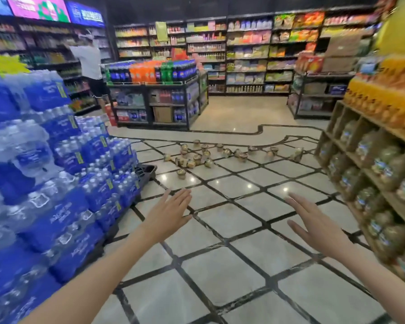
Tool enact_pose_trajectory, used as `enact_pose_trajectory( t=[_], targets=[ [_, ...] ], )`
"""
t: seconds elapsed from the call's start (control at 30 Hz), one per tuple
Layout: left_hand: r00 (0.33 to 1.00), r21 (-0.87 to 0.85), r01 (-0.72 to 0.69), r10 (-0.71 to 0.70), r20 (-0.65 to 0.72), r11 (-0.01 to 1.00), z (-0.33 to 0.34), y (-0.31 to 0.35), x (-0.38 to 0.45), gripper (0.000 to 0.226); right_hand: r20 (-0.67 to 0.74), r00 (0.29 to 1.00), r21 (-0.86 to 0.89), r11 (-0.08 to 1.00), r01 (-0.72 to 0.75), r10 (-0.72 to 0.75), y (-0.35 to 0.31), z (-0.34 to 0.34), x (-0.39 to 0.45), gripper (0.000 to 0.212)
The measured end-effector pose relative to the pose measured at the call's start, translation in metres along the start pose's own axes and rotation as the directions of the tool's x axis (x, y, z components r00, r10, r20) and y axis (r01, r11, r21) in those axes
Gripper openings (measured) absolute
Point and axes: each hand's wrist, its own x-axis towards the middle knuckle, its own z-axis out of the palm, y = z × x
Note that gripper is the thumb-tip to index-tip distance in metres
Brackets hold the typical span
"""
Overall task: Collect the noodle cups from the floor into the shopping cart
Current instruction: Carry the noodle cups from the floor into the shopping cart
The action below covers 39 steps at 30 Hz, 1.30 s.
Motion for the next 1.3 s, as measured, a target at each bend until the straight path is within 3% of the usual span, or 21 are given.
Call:
enact_pose_trajectory(
  t=[0.37,0.43,0.5,0.8,0.9,1.07,1.13,1.3],
  targets=[
    [0.990,-0.053,-0.139,0.138,-0.017,0.989,0.001,0.005,0.295,0.069,0.030,0.941,-0.027,0.942,-0.336,0.336,0.190,-0.001,0.113,0.062],
    [0.987,-0.068,-0.161,0.159,-0.038,0.985,0.006,0.014,0.346,0.083,0.044,0.925,-0.064,0.925,-0.376,0.379,0.234,0.006,0.131,0.063],
    [0.984,-0.058,-0.172,0.169,-0.055,0.983,0.013,0.023,0.399,0.091,0.054,0.916,-0.069,0.916,-0.395,0.398,0.278,0.016,0.153,0.063],
    [0.974,-0.045,-0.211,0.207,-0.094,0.976,0.021,0.084,0.649,0.076,0.122,0.900,-0.056,0.908,-0.416,0.419,0.484,0.039,0.289,0.061],
    [0.980,-0.069,-0.196,0.192,-0.052,0.978,0.014,0.099,0.728,0.064,0.099,0.901,-0.045,0.907,-0.420,0.422,0.542,0.033,0.345,0.059],
    [0.981,-0.067,-0.193,0.192,-0.025,0.979,0.031,0.107,0.845,0.066,0.122,0.893,-0.035,0.901,-0.433,0.433,0.626,0.048,0.428,0.061],
    [0.982,-0.055,-0.188,0.188,-0.011,0.981,0.043,0.107,0.896,0.072,0.136,0.889,-0.029,0.898,-0.438,0.438,0.662,0.061,0.464,0.062],
    [0.978,-0.071,-0.209,0.210,-0.001,0.975,0.076,0.100,1.039,0.110,0.202,0.871,-0.019,0.891,-0.454,0.448,0.753,0.100,0.557,0.062]
  ],
)
